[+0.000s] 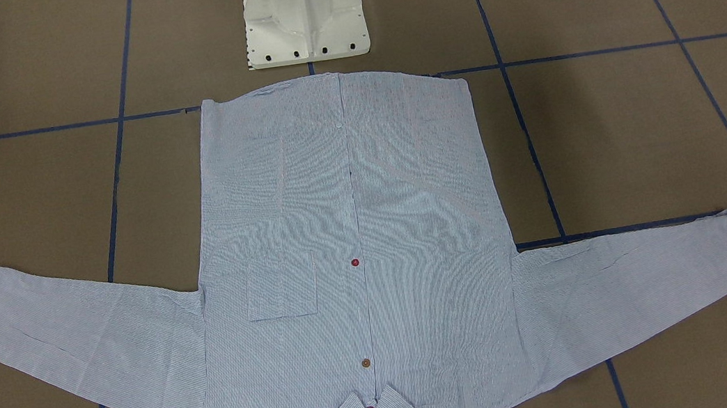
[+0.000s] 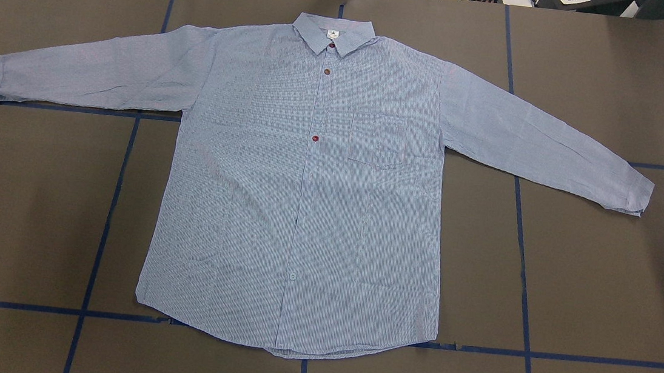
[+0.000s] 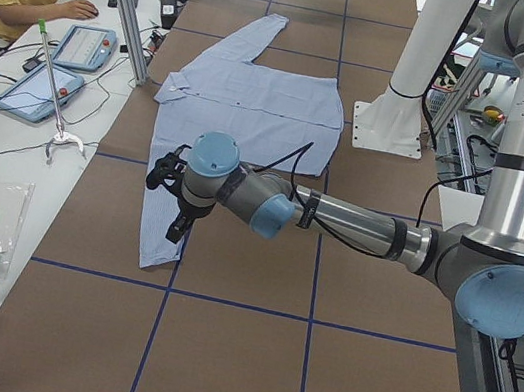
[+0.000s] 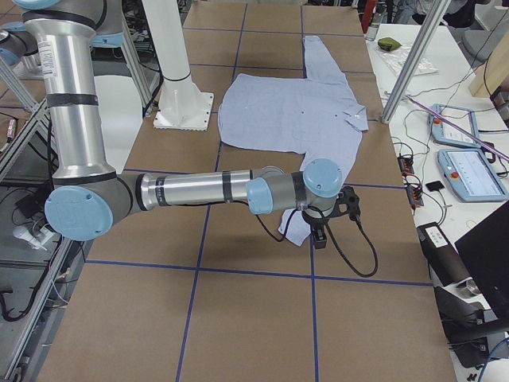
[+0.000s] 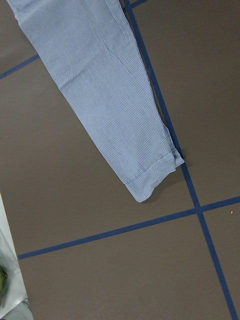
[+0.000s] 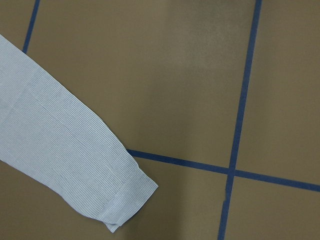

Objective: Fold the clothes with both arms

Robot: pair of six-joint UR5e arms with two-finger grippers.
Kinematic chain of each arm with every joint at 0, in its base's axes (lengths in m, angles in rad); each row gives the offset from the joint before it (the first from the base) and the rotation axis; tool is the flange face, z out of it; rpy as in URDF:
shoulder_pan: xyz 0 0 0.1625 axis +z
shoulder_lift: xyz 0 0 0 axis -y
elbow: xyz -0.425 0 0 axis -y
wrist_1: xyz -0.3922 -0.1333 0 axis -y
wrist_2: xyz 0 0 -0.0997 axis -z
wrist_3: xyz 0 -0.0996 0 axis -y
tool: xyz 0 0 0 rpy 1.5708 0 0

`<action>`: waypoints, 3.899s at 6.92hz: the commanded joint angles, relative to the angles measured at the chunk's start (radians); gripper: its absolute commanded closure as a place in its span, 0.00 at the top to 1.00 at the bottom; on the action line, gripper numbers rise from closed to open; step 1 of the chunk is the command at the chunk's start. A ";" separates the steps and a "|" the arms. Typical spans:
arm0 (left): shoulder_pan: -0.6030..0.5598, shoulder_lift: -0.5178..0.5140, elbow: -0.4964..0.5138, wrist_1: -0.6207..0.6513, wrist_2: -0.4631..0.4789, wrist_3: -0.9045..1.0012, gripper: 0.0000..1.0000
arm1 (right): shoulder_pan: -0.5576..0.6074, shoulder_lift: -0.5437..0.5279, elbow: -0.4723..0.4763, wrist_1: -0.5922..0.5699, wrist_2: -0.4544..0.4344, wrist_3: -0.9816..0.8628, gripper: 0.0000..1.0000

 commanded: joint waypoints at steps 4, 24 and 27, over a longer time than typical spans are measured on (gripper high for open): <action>-0.010 0.115 -0.154 0.036 -0.003 0.001 1.00 | -0.043 -0.055 -0.009 0.005 -0.062 -0.002 1.00; 0.000 0.128 -0.136 0.023 -0.014 0.003 1.00 | -0.407 0.046 -0.015 0.456 -0.069 1.130 0.00; 0.000 0.126 -0.138 0.023 -0.013 0.004 1.00 | -0.577 0.349 -0.036 0.290 -0.145 1.295 0.00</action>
